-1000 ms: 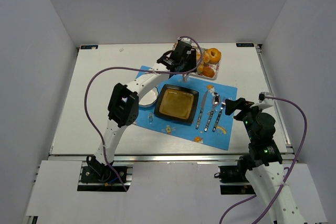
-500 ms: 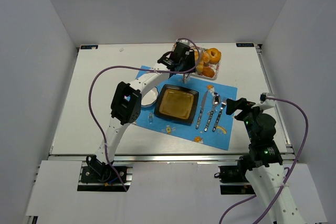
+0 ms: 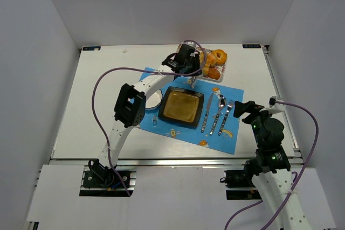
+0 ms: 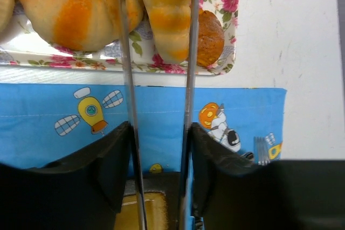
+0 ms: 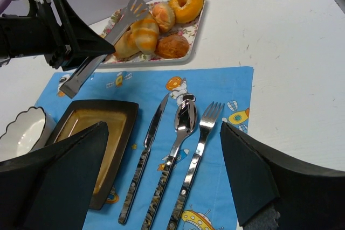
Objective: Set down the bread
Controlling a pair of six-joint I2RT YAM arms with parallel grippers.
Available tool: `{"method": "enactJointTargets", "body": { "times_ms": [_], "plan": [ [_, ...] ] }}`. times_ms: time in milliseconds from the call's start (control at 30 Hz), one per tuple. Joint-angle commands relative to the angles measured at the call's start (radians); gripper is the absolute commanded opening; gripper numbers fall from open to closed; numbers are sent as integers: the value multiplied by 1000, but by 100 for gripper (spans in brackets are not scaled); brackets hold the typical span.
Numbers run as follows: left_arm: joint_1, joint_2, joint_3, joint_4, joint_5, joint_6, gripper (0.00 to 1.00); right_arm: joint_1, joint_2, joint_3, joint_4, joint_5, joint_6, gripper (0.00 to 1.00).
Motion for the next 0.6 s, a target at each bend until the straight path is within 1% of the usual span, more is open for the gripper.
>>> {"method": "enactJointTargets", "body": {
  "times_ms": [0,100,300,433,500,533,567],
  "plan": [
    [3,-34,31,22,36,-14,49,2,-19,-12,42,25,8,89],
    [3,-59,5,42,53,-21,42,2,-24,-15,44,27,9,89],
    [11,-117,-19,45,49,-27,34,3,-32,-15,42,22,11,89],
    [28,-210,-47,54,79,-24,27,2,-39,-16,42,13,12,89],
    [38,-256,-97,68,108,-21,26,3,-42,-21,48,4,14,89],
    [40,-311,-123,82,130,-17,26,3,-42,-24,54,-4,15,89],
    [42,-341,-180,88,137,-12,25,2,-41,-26,59,-18,14,89]
  ]
}}
